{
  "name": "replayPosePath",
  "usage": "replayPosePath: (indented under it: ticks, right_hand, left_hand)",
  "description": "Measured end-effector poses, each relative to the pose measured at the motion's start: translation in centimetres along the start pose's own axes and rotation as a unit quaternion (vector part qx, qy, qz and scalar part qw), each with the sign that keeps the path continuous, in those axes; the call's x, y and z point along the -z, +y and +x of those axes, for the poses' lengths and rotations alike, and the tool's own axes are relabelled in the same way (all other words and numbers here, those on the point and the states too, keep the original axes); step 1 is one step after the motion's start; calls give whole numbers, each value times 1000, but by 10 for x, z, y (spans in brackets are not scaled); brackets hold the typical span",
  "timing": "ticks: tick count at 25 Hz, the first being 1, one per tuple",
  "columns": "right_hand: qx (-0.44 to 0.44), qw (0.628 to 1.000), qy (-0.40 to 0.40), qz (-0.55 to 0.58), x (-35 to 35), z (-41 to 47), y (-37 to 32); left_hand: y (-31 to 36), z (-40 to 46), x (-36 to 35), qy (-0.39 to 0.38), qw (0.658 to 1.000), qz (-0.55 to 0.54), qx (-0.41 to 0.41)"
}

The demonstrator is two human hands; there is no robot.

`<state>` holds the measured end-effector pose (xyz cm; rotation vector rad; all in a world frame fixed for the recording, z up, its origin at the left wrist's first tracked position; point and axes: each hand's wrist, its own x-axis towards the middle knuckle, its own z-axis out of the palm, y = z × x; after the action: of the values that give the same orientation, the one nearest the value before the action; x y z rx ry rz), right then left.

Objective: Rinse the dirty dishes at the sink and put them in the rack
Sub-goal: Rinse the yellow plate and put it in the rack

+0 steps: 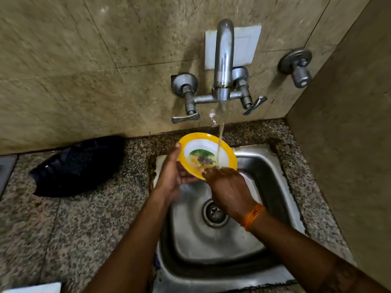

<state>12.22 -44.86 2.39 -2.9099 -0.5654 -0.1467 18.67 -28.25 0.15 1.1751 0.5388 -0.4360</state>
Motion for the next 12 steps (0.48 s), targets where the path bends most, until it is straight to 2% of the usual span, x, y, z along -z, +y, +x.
replayPosePath:
  ticks: [2, 3, 5, 7, 8, 10, 12]
  right_hand:
    - [-76, 995, -5, 66, -6, 4, -13]
    - [-66, 995, 9, 78, -13, 1, -18]
    - [36, 998, 31, 34, -28, -16, -17]
    - [118, 993, 16, 1, -31, -28, 12]
    - [127, 992, 8, 2, -28, -30, 29]
    - [106, 994, 29, 26, -21, -30, 54]
    - [86, 994, 45, 45, -20, -34, 50]
  left_hand:
    - [-28, -10, -19, 22, 997, 1, -75]
    - [-38, -13, -23, 44, 993, -13, -110]
    - [-42, -9, -17, 88, 986, -47, -133]
    - [-33, 0, 6, 86, 989, -66, -98]
    - [-27, 1, 17, 68, 993, -59, -76]
    - [-16, -2, 30, 12, 999, -26, -25]
    - [-7, -2, 33, -21, 999, -25, 14]
